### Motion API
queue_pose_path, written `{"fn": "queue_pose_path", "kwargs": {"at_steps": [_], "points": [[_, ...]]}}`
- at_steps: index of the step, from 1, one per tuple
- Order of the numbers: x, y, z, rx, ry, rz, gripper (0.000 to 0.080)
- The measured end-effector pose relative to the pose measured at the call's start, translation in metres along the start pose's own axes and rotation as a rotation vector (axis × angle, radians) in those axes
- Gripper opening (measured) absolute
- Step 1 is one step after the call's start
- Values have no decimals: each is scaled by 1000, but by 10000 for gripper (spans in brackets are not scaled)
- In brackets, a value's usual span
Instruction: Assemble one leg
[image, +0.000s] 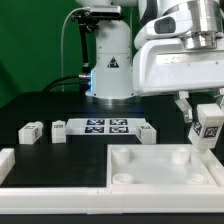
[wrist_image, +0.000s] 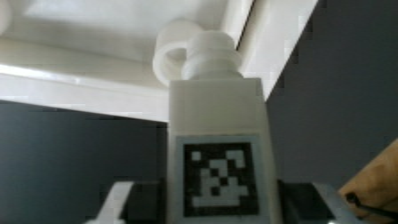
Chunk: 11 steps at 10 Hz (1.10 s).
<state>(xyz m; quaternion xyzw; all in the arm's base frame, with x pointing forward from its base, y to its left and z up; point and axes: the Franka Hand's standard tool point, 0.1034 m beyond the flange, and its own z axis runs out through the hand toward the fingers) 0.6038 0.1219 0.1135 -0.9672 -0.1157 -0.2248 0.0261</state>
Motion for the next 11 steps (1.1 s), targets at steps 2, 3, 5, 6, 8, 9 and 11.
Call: {"fn": "queue_pose_path", "kwargs": {"at_steps": [2, 3, 5, 6, 8, 9, 11], "points": [[3, 1, 0, -7, 50, 0, 293], [0, 1, 4, -7, 51, -1, 293], [1, 2, 8, -11, 81, -4, 294], [1, 2, 9, -11, 81, -4, 294], [4, 5, 14, -20, 132, -11, 294], [1, 6, 18, -20, 125, -12, 294], [2, 11, 22, -32, 178, -19, 294]]}}
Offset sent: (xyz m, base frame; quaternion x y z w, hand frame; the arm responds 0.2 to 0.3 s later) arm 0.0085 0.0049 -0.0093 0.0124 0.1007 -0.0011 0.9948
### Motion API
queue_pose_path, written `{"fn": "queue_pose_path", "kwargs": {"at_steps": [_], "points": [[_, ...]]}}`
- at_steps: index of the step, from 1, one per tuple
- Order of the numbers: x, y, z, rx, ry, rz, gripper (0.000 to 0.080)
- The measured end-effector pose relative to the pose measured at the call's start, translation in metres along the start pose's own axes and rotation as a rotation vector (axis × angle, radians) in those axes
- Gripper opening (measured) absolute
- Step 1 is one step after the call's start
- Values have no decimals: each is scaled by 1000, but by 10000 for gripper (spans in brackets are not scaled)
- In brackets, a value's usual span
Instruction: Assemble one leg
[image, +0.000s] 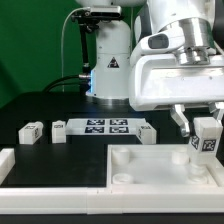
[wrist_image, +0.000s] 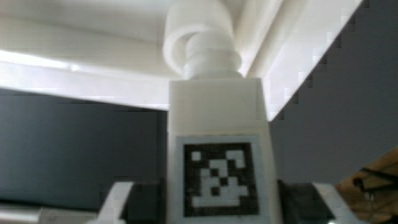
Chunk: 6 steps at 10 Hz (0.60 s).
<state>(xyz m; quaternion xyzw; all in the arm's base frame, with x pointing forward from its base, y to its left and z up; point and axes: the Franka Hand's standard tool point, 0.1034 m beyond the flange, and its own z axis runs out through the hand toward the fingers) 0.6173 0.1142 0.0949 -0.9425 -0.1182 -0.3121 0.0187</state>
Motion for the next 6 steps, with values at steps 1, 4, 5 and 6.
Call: {"fn": "queue_pose_path", "kwargs": {"at_steps": [1, 4, 5, 6], "points": [[-3, -1, 3, 3, -20, 0, 294], [-8, 2, 6, -2, -7, -4, 294], [-14, 1, 9, 2, -34, -4, 294], [-14, 1, 9, 2, -34, -4, 294]]}}
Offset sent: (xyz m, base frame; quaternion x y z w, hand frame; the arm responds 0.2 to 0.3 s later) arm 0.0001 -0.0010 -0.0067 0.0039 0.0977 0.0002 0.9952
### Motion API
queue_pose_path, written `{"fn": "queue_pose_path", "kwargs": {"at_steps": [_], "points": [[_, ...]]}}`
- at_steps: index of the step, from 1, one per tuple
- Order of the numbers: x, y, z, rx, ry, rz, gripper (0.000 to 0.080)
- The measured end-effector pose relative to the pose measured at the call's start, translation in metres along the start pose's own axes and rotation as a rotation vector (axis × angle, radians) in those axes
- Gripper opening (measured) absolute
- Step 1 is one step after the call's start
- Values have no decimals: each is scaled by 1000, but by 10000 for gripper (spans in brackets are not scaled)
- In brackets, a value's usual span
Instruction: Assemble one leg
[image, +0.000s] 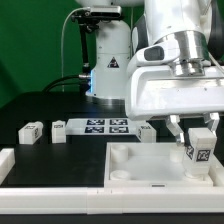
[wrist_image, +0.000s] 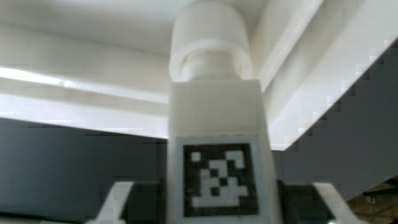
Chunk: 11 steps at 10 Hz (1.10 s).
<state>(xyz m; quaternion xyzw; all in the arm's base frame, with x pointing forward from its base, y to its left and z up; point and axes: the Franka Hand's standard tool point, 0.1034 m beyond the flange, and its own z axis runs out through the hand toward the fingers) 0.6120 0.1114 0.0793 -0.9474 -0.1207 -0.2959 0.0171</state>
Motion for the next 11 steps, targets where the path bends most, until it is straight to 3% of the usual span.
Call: {"fn": "queue_pose_path", "kwargs": {"at_steps": [4, 5, 6, 8, 11], "points": [[-9, 0, 2, -1, -3, -1, 294], [-10, 0, 3, 1, -17, -2, 374], [-11, 0, 3, 2, -22, -2, 374], [-12, 0, 4, 2, -23, -2, 623], [-12, 0, 4, 2, -23, -3, 647]]}}
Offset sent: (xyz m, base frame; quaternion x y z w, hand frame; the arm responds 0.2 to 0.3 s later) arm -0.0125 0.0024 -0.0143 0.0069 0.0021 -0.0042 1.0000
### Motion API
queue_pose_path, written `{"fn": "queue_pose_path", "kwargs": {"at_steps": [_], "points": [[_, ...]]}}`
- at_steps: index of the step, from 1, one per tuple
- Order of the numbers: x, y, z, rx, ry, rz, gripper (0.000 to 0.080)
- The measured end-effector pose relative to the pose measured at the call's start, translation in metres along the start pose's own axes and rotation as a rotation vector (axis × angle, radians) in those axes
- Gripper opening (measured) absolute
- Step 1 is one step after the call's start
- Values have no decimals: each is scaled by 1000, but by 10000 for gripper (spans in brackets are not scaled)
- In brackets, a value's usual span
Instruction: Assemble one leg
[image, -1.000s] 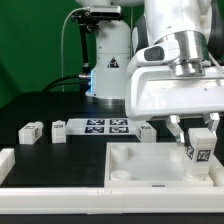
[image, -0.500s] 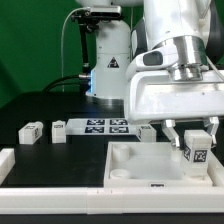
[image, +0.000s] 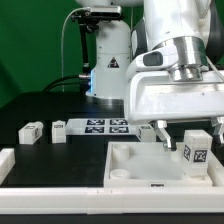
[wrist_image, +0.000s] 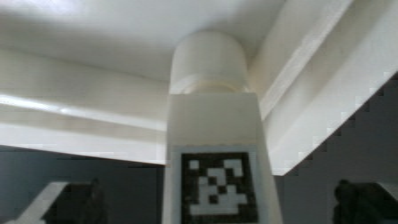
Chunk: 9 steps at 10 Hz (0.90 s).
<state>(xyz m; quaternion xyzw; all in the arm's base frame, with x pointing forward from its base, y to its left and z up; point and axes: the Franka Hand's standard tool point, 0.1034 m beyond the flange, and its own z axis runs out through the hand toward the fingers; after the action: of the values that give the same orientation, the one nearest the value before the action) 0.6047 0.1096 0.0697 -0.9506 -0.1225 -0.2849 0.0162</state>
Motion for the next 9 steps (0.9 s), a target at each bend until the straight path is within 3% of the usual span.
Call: {"fn": "queue_pose_path", "kwargs": {"at_steps": [3, 5, 7, 8, 9], "points": [[1, 0, -1, 0, -1, 0, 649], [12, -2, -11, 1, -18, 23, 649], [8, -3, -8, 8, -54, 24, 649], [2, -5, -5, 24, -146, 25, 649], [7, -2, -4, 43, -259, 29, 649]]}}
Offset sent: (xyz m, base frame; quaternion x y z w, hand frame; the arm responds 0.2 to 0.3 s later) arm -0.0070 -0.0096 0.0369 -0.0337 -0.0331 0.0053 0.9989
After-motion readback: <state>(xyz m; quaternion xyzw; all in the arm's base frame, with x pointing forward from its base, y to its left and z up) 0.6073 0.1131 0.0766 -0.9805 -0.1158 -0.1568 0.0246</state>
